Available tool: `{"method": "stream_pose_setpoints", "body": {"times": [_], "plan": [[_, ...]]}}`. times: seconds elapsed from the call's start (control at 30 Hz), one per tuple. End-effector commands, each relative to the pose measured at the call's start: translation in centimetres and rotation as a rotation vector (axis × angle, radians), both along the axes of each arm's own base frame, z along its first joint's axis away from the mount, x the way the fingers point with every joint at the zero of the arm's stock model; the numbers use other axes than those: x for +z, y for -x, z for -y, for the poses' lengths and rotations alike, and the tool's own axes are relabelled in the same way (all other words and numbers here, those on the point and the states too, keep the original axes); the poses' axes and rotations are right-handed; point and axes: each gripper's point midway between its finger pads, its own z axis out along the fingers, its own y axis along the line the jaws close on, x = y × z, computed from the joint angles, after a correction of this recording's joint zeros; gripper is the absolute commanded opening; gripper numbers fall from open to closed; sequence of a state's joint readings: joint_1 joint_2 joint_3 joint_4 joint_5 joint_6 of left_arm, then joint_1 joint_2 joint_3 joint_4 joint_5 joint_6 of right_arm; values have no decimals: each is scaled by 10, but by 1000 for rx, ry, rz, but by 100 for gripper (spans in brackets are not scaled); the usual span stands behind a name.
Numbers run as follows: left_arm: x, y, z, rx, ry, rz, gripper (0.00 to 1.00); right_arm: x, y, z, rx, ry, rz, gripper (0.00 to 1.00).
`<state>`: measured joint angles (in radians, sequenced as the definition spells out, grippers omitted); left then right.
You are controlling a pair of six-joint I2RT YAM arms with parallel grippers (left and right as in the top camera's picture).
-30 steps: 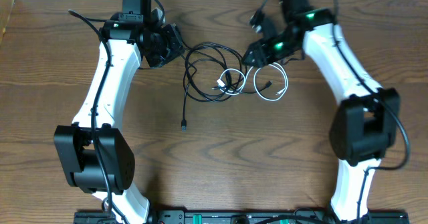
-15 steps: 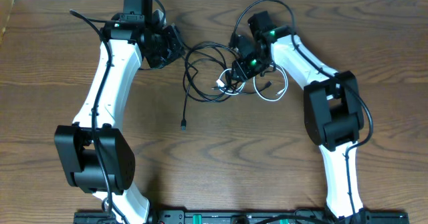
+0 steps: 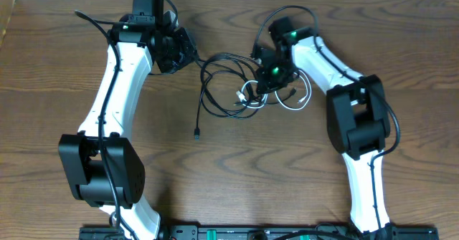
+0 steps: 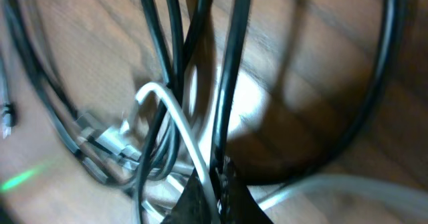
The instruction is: Untangle cables
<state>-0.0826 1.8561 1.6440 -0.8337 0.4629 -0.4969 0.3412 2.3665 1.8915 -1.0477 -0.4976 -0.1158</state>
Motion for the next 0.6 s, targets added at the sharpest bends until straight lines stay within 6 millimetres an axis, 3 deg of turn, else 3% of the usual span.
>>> {"method": "stream_pose_setpoints", "body": {"times": [0.0,0.1,0.23,0.33,0.4,0.5,0.57], "plan": [[-9,1,-5,4,-40,-12,8,69,-15,-7,28,-247,58,1],[-10,0,-7,11,-55,-11,7,137,-16,-2,56,-451,113,1],[-11,0,-9,14,-64,-12,8,202,-14,12,55,-624,190,1],[-11,1,-9,14,-64,-13,8,240,-10,22,44,-735,227,1],[-11,1,-6,7,-62,-13,8,245,-10,26,37,-725,243,1],[-4,4,20,-100,-7,25,8,225,-15,30,-22,-597,210,1],[9,6,53,-233,90,93,25,220,-17,28,-39,-562,202,1]]}}
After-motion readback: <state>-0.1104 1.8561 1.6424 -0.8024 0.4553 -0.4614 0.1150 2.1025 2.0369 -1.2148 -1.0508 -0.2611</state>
